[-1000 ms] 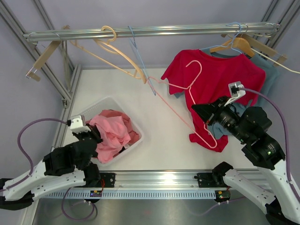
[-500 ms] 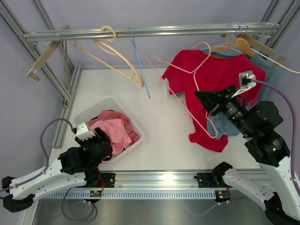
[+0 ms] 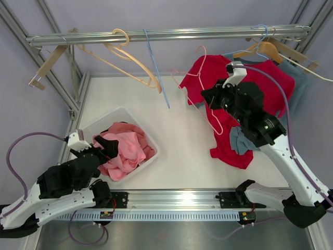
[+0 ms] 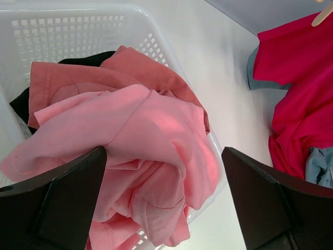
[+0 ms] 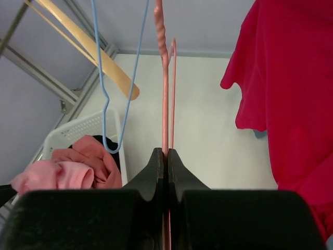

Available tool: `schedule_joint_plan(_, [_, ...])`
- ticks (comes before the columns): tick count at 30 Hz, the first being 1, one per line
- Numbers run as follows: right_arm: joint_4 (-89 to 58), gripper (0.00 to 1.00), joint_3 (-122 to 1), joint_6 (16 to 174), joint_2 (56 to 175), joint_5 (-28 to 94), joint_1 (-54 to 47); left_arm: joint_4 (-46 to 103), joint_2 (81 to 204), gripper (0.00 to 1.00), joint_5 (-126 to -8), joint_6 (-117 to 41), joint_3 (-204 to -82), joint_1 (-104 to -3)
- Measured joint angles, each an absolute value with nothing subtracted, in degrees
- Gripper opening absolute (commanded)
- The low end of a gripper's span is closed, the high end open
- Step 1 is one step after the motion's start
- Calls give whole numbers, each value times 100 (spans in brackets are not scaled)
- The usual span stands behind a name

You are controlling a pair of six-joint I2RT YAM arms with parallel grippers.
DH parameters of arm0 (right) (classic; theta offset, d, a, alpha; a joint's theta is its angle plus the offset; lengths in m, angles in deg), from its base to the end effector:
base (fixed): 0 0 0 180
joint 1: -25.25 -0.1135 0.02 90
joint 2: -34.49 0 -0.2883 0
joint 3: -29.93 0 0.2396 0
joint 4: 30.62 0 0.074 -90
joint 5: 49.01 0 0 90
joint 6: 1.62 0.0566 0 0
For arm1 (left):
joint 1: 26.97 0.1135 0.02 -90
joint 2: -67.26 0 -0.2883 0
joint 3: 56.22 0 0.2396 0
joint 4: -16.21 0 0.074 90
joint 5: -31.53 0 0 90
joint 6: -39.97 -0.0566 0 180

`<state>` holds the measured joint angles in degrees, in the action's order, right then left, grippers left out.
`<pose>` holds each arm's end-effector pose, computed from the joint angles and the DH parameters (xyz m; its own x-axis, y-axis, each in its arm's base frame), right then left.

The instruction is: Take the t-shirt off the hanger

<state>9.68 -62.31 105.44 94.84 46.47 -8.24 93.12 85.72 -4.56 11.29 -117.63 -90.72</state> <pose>0.1779 0.1112 0.4716 -0.2546 0.1817 -0.9498 -0.4140 0.8672 0.2769 0.0459 0.0104 0.3081 -0.3220 -0.5155 -0.7941 -0.1055 0.8531 -0.5110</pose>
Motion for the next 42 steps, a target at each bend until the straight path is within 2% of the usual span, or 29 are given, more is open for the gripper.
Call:
schedule_joint_plan(7, [1006, 0, -7276, 10349, 10466, 4656, -822, 8904, 9066, 99, -557, 651, -11801, -9072])
schedule_joint_plan(16, [861, 0, -8707, 10186, 11801, 4483, -822, 7492, 9248, 99, -778, -820, -12841, -9072])
schedule_joint_plan(21, [903, 0, -9284, 10129, 12435, 4400, -824, 7089, 9175, 99, -859, -1179, -12664, -9072])
schedule_joint_plan(27, [929, 0, -9501, 10100, 12855, 4249, -903, 6491, 9199, 99, -1801, -1756, -12356, -9072])
schedule_joint_plan(35, [925, 0, -9564, 10048, 13045, 4422, -1143, 6038, 10135, 99, -3136, -2370, -12410, -9072])
schedule_joint_plan(38, [881, 24, -9345, 10059, 12973, 4485, -1150, 6027, 10260, 99, -3457, -2517, -12413, -9072])
schedule_joint_plan(39, [872, 43, -9238, 10059, 12927, 4496, -1150, 6025, 10260, 99, -3551, -2562, -12421, -9072])
schedule_joint_plan(42, [953, 59, -9009, 10022, 12754, 4472, -1150, 6012, 10246, 99, -3833, -2702, -12500, -9072])
